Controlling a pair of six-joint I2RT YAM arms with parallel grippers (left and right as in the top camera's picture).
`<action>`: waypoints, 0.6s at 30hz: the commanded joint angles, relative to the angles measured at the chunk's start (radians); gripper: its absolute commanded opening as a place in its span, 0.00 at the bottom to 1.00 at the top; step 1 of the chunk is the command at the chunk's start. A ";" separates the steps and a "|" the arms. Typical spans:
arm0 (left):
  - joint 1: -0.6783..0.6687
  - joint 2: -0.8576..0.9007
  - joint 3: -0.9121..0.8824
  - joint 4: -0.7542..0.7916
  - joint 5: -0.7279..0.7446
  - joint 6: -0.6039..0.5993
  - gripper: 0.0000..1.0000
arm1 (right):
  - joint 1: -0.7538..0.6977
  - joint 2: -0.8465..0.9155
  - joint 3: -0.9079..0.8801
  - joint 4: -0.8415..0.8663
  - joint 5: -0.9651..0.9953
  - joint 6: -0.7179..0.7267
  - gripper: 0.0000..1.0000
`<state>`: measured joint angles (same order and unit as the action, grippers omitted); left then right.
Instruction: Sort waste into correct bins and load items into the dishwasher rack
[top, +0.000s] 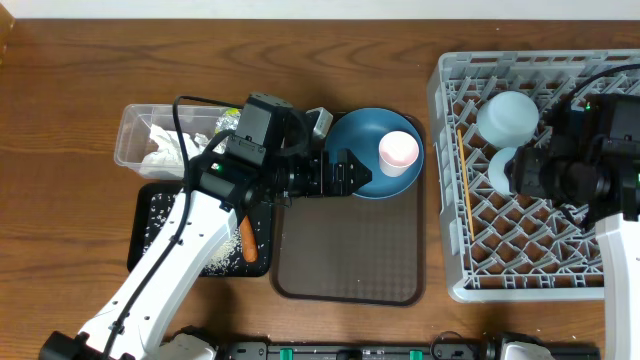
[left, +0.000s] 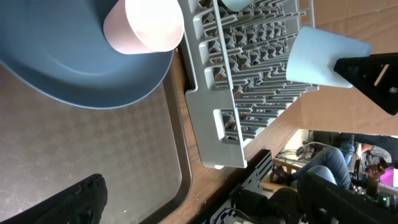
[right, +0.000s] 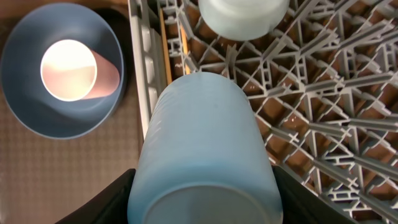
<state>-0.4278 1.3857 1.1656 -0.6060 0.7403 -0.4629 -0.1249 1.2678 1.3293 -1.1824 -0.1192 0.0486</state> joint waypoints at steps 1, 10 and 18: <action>0.002 -0.001 -0.006 -0.003 -0.009 0.018 1.00 | 0.008 0.018 0.010 -0.006 -0.006 -0.005 0.28; 0.002 -0.001 -0.006 -0.003 -0.009 0.018 1.00 | 0.009 0.073 0.010 0.005 -0.008 -0.005 0.28; 0.002 -0.001 -0.006 -0.003 -0.009 0.018 1.00 | 0.011 0.132 0.010 0.046 -0.072 -0.005 0.27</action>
<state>-0.4278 1.3857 1.1656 -0.6060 0.7399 -0.4625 -0.1249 1.3796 1.3293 -1.1481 -0.1520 0.0486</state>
